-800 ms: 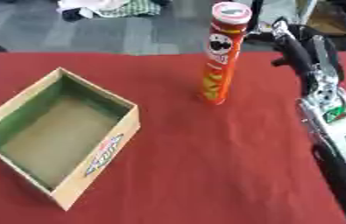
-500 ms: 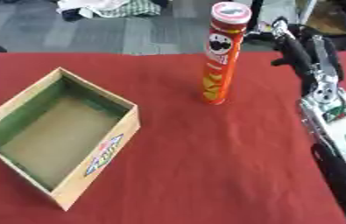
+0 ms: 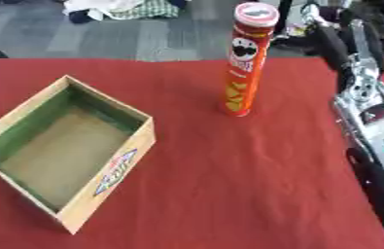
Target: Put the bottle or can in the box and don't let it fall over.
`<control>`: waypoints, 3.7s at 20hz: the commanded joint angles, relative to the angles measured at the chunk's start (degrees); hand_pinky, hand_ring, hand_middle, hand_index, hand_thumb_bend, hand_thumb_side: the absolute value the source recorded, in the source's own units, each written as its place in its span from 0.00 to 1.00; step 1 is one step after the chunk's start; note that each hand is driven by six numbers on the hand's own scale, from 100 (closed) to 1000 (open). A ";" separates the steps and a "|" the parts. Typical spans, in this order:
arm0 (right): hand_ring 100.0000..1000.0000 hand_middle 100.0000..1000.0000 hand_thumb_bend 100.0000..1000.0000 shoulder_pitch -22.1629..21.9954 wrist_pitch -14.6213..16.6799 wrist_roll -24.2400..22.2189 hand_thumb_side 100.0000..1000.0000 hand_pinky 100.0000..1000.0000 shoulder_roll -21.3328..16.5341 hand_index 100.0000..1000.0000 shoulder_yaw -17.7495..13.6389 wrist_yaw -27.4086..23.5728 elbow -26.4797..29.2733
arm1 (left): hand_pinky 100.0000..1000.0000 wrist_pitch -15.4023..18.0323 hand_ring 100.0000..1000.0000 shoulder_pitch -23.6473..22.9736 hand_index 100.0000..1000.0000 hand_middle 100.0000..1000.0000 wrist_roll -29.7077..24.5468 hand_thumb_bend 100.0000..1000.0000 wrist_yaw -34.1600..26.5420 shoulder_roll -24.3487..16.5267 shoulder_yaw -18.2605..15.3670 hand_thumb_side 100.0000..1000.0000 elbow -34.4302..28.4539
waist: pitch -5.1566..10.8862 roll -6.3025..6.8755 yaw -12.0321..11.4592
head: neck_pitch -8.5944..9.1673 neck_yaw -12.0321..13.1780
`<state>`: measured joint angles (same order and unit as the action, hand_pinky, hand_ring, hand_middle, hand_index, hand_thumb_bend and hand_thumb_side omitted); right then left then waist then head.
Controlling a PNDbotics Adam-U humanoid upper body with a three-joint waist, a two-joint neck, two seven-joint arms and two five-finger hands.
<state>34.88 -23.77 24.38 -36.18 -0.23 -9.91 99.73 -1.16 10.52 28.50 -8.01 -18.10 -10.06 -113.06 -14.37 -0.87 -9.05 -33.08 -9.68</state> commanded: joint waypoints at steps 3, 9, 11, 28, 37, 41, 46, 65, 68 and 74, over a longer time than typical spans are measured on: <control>0.77 0.79 0.12 5.93 -2.29 -4.08 0.60 0.60 -3.00 0.74 1.52 7.95 -0.29 | 0.78 -0.05 0.81 0.06 0.67 0.76 -0.07 0.57 0.14 -1.82 -0.29 0.36 -0.88 | 1.89 0.10 -0.13 | 0.18 -0.32; 0.83 0.83 0.15 14.22 -5.02 -13.04 0.73 0.65 -2.52 0.78 5.29 18.36 -5.35 | 0.78 -0.15 0.81 -0.10 0.67 0.76 -0.29 0.57 0.17 -1.98 -0.12 0.36 -0.76 | 2.44 0.11 -0.24 | -0.12 -0.76; 0.83 0.84 0.15 17.25 -5.68 -15.42 0.75 0.66 -1.89 0.78 6.47 20.90 -8.54 | 0.78 -0.15 0.81 -0.13 0.67 0.76 -0.35 0.57 0.14 -2.02 -0.06 0.36 -0.74 | 2.63 0.12 -0.34 | -0.09 -0.81; 0.89 0.88 0.21 28.95 -1.92 -20.18 1.00 0.74 2.70 0.82 8.69 31.85 -29.82 | 0.78 -0.17 0.81 -0.39 0.67 0.76 -0.34 0.57 0.04 -2.25 -0.05 0.36 -0.68 | 2.89 0.39 -0.54 | 1.98 -1.69; 0.92 0.91 0.24 29.15 -0.55 -23.33 1.00 0.80 1.96 0.84 8.88 35.09 -34.84 | 0.78 -0.18 0.81 -0.43 0.67 0.76 -0.32 0.57 0.02 -2.25 -0.09 0.36 -0.68 | 2.68 0.46 -0.49 | 1.78 -1.69; 0.93 0.92 0.24 28.74 -0.24 -24.91 1.00 0.82 1.43 0.85 8.82 36.05 -35.29 | 0.78 -0.18 0.81 -0.44 0.67 0.76 -0.31 0.57 0.03 -2.24 -0.12 0.36 -0.68 | 2.68 0.44 -0.42 | 1.84 -1.61; 0.93 0.92 0.24 27.92 -0.09 -26.40 1.00 0.82 0.90 0.85 8.59 35.85 -35.53 | 0.78 -0.18 0.81 -0.44 0.67 0.76 -0.30 0.57 0.03 -2.21 -0.16 0.36 -0.68 | 2.59 0.38 -0.43 | 2.21 -1.49; 0.90 0.90 0.55 26.90 1.52 -26.85 0.96 0.81 0.09 0.86 9.18 35.08 -33.02 | 0.78 -0.22 0.81 -0.10 0.67 0.76 -0.57 0.57 -0.04 -2.12 -0.19 0.36 -0.74 | 2.13 0.15 -0.52 | 2.43 -1.44; 0.90 0.89 0.55 27.08 1.64 -27.49 0.95 0.81 0.37 0.85 9.24 35.94 -33.35 | 0.78 -0.22 0.81 -0.07 0.67 0.76 -0.59 0.57 -0.08 -2.08 -0.17 0.36 -0.75 | 2.07 0.12 -0.54 | 2.39 -1.52; 0.90 0.89 0.54 27.26 1.68 -28.34 0.97 0.81 0.82 0.84 9.38 36.73 -34.11 | 0.78 -0.17 0.81 -0.03 0.67 0.76 -0.53 0.57 -0.08 -2.02 -0.25 0.36 -0.81 | 2.03 0.12 -0.74 | 3.70 -2.09</control>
<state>60.77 -22.14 -3.72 -34.46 9.26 26.38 65.30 -1.35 10.02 28.07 -8.01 -18.62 -10.01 -113.01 -13.08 -0.88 -9.72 -30.46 -11.47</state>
